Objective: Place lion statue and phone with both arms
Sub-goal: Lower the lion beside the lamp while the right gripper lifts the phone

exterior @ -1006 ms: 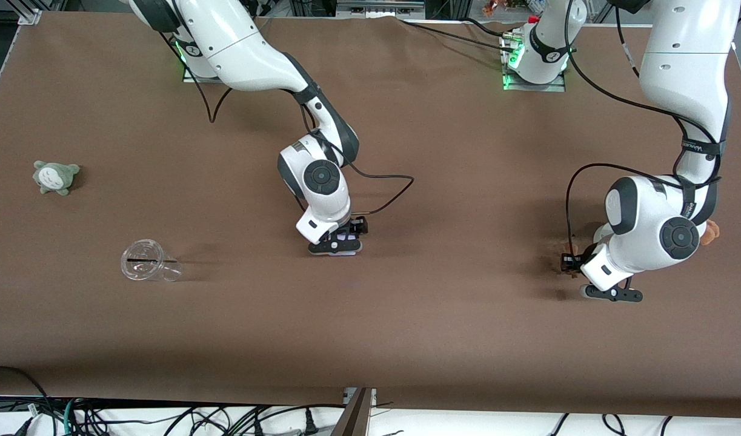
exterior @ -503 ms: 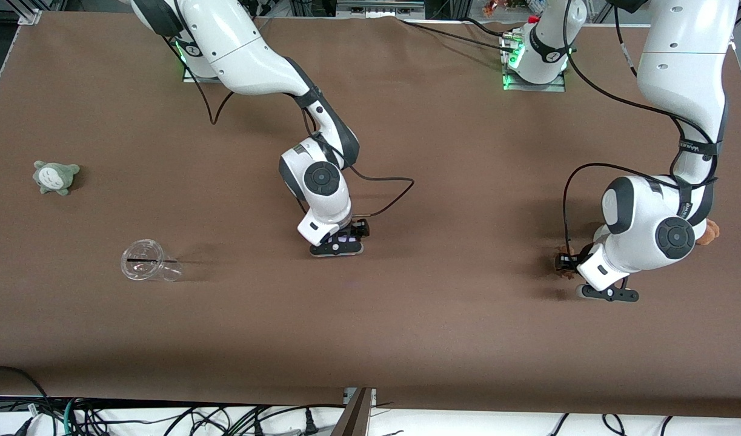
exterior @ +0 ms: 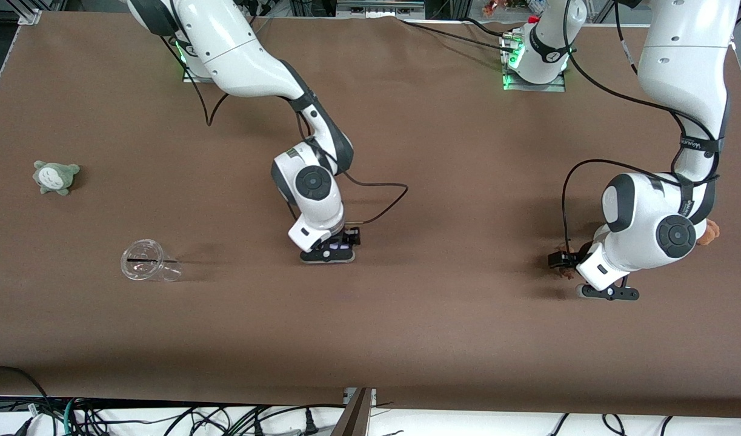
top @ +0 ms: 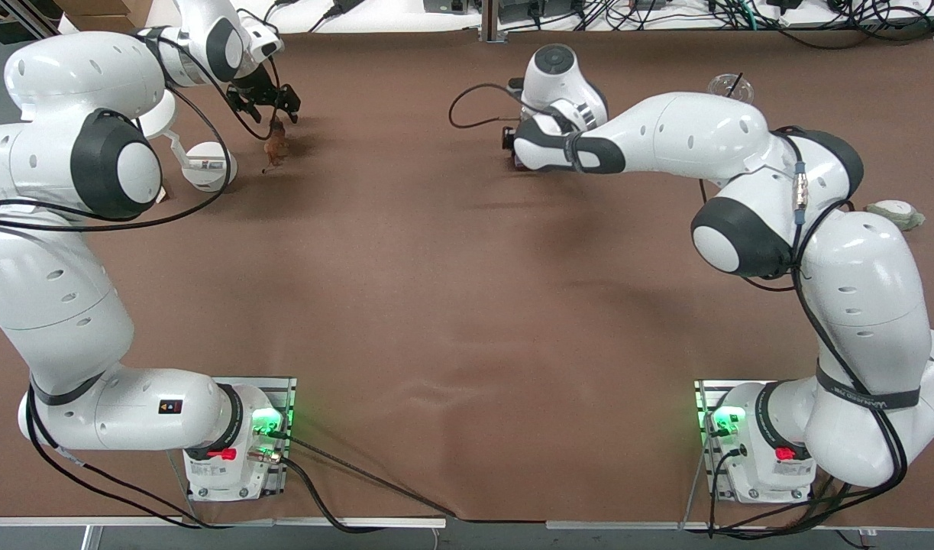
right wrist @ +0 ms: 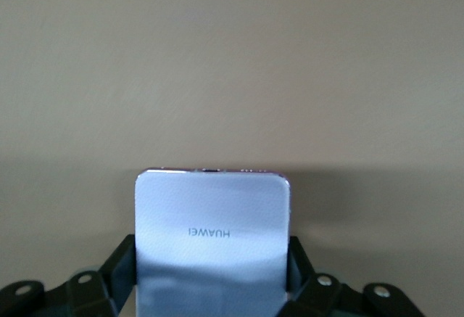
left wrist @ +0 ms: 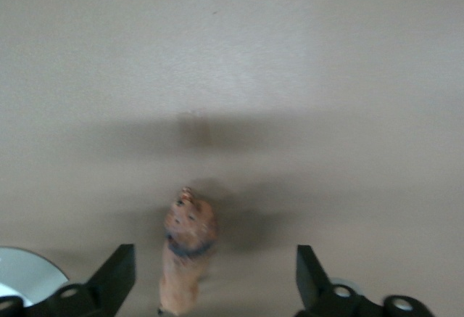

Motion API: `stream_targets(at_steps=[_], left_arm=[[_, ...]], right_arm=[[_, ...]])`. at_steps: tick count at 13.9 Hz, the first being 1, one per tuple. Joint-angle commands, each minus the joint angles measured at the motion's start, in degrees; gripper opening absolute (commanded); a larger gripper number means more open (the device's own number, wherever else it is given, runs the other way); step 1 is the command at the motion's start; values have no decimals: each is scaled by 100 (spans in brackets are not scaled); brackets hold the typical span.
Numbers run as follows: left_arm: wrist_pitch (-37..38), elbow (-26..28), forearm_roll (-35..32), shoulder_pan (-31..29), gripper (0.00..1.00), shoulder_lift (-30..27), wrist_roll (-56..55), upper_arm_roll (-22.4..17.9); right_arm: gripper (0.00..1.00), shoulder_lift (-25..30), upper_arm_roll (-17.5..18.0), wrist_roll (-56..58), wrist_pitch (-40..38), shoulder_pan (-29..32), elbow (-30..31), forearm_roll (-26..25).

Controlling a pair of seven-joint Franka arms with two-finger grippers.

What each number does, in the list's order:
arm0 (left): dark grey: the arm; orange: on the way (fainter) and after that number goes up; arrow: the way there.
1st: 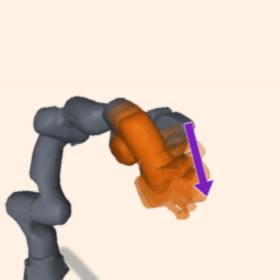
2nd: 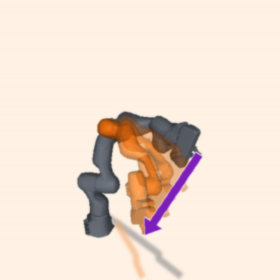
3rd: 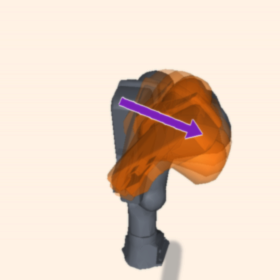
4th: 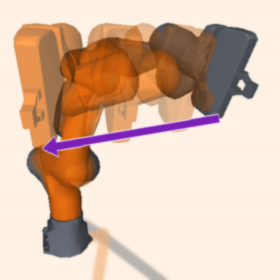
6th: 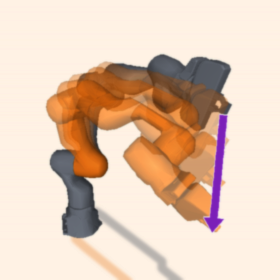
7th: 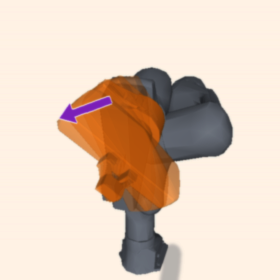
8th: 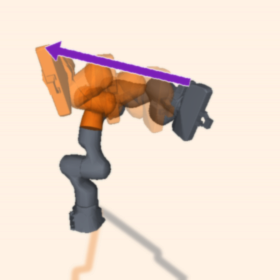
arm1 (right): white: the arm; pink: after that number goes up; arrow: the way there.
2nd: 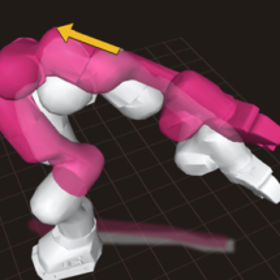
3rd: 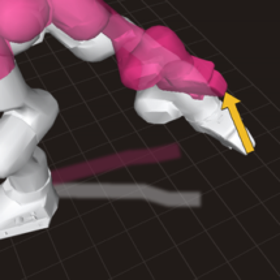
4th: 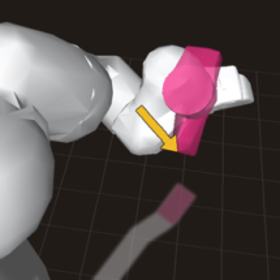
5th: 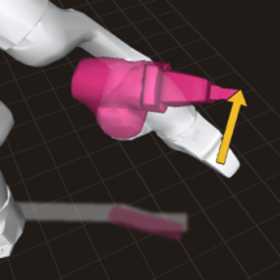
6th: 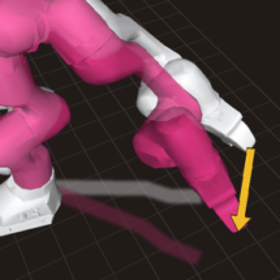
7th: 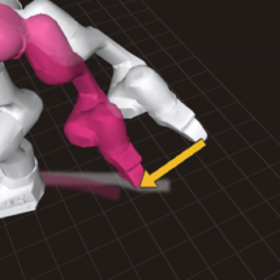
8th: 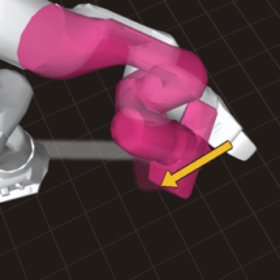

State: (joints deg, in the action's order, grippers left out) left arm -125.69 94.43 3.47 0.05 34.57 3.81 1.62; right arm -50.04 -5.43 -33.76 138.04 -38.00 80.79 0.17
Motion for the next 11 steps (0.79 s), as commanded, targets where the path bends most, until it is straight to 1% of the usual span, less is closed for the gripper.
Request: stream_targets(at_steps=[1,2,4,5,6,8,11], left_arm=[[421,102,84,13,100,-511,-29,49],[500,94,84,13,100,-634,-29,92],[667,93,84,21,100,-906,-29,110],[790,93,75,22,100,-1125,-29,110],[922,93,58,22,100,-1293,-12,110],[1282,76,14,13,100,-1679,-20,102],[1826,-11,13,-40,100,-2181,-38,84]], right_arm=[[26,423,77,359,-766,529,-2,44],[26,494,69,561,-987,696,7,88],[26,547,34,721,-1121,995,24,132],[26,556,33,748,-1304,1284,42,124],[26,557,7,966,-1384,1435,77,124],[26,557,-10,1510,-1420,1786,165,124],[26,504,-19,1583,-1350,2077,305,106]])
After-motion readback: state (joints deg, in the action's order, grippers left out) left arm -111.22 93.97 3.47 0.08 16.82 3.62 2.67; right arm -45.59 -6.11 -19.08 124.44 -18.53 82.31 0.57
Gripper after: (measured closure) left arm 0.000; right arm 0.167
